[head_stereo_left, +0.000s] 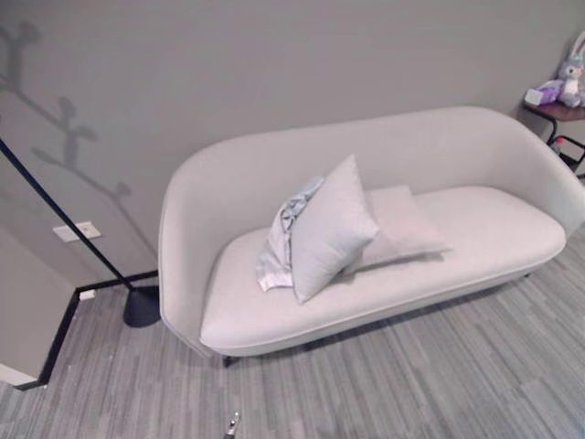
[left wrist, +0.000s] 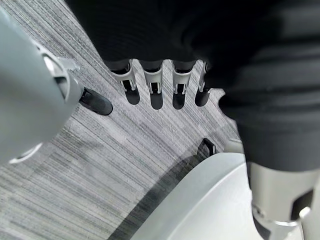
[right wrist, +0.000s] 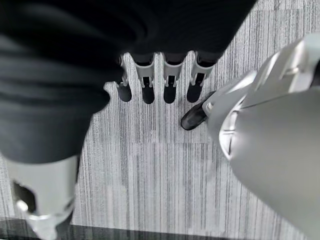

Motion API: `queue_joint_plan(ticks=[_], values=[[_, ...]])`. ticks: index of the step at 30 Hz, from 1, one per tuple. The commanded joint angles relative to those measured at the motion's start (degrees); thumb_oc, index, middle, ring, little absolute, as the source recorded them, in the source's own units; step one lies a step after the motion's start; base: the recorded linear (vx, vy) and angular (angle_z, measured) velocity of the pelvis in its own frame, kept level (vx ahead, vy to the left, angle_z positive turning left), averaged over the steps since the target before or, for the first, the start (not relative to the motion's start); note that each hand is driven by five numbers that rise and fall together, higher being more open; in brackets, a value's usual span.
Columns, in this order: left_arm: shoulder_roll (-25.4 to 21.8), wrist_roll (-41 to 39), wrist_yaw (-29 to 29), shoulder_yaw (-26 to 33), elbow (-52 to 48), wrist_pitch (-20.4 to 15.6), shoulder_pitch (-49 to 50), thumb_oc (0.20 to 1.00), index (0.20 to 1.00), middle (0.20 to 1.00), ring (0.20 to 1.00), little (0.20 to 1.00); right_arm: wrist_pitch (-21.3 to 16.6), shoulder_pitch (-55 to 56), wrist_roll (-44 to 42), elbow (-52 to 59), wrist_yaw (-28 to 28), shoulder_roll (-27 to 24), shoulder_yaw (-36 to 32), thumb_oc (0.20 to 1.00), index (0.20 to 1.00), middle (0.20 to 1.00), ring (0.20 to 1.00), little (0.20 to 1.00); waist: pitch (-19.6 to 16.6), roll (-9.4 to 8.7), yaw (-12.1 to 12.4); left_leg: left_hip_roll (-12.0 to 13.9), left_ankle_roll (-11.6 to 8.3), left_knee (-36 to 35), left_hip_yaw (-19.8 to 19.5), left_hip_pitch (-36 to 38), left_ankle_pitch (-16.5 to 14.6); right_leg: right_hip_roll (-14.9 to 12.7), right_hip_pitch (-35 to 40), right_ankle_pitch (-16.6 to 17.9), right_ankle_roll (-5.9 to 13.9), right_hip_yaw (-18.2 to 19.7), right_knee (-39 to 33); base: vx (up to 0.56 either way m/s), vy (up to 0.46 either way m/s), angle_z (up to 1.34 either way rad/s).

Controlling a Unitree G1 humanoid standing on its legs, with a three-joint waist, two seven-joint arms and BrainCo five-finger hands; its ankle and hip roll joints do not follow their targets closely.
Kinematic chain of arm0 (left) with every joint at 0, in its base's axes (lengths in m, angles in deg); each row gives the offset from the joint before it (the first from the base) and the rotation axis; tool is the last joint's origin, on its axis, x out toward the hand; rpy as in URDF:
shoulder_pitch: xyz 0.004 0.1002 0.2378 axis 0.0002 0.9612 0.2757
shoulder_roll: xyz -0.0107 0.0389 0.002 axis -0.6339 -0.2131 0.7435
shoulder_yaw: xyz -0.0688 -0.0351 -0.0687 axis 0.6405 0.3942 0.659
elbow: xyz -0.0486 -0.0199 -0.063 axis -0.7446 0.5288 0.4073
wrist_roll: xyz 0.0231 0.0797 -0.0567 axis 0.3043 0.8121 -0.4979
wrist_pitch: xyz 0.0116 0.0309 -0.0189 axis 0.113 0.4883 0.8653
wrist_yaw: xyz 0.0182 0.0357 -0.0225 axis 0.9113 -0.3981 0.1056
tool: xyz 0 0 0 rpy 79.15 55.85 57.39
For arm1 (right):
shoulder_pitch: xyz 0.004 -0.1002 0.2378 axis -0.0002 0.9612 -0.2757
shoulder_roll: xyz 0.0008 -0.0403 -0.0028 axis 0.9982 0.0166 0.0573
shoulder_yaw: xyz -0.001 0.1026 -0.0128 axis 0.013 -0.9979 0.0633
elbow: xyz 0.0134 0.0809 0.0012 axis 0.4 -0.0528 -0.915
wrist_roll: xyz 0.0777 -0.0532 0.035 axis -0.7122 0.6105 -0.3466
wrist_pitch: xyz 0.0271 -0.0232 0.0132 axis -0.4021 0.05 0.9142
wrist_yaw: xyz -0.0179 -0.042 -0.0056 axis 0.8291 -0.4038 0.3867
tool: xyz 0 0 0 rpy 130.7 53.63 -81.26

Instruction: Hang the clothes on the sofa on the clothes rack.

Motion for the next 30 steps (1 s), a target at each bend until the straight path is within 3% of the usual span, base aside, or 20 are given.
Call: queue_joint_plan(ticks=[1,12,30], values=[[0.1,-0.9,0.1,-0.6,0.4,-1.1,-2.4,1.0,1.0,1.0,1.0,1.0,-0.4,-4.7,2.6,-4.9,-0.2,1.8,0.1,1.0,1.0,1.0,1.0,1.0,0.8,-2.2,1.1,-0.1,-2.4,-2.6,-0.4,2.8,2.0,-1.5,4.4,2.7,2.02,-2.1,-5.7,0.0,0.0,0.0],[0.1,4.4,-1.7,-4.5,3.6,0.2,-2.5,1.0,1.0,1.0,1.0,1.0,-1.0,-5.1,12.4,-3.5,-1.0,2.5,6.9,1.0,1.0,1.0,1.0,1.0,0.5,-1.93,0.8,-0.3,-2.16,-2.5,-0.5,2.8,2.1,-1.6,4.7,2.8,2.06,-2.4,-5.7,0.0,0.0,0.0],[-0.1,7.2,-2.5,-6.5,3.2,0.5,-2.2,1.0,1.0,1.0,1.0,1.0,-0.7,-4.7,16.9,-1.4,-2.7,2.9,10.8,1.0,1.0,1.0,1.0,1.0,0.7,-1.7,0.6,-0.3,-1.99,-2.5,-0.4,2.8,2.1,-1.7,4.9,2.8,1.99,-2.4,-5.7,0.0,0.0,0.0]])
